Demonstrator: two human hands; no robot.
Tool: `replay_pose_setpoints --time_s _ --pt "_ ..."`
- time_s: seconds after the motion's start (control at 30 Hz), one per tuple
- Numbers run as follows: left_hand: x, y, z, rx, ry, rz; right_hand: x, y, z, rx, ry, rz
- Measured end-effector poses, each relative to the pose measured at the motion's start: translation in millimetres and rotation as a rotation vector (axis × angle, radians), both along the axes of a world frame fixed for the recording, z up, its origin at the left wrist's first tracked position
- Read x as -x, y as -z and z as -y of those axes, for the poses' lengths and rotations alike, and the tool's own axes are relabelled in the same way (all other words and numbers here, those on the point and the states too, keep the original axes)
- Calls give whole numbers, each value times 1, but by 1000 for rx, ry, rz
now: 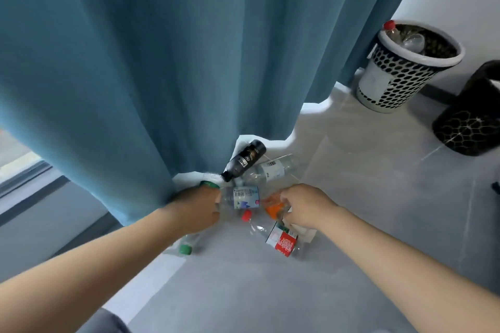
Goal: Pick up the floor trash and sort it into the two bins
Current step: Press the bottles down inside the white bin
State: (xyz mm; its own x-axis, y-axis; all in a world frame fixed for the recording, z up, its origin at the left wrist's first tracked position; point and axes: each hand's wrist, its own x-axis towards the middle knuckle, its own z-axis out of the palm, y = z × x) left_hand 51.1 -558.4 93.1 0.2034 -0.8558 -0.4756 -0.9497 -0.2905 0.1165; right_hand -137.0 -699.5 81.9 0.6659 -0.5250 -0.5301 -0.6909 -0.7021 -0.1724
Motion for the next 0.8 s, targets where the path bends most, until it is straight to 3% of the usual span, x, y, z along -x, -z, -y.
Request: replay_pose_setpoints --time_s 0.4,0.8 --pt "-9 100 -13 59 -79 44 13 95 -4 61 -58 25" --pt "-27 116 -28 17 -179 163 21 119 -20 20 -5 -5"
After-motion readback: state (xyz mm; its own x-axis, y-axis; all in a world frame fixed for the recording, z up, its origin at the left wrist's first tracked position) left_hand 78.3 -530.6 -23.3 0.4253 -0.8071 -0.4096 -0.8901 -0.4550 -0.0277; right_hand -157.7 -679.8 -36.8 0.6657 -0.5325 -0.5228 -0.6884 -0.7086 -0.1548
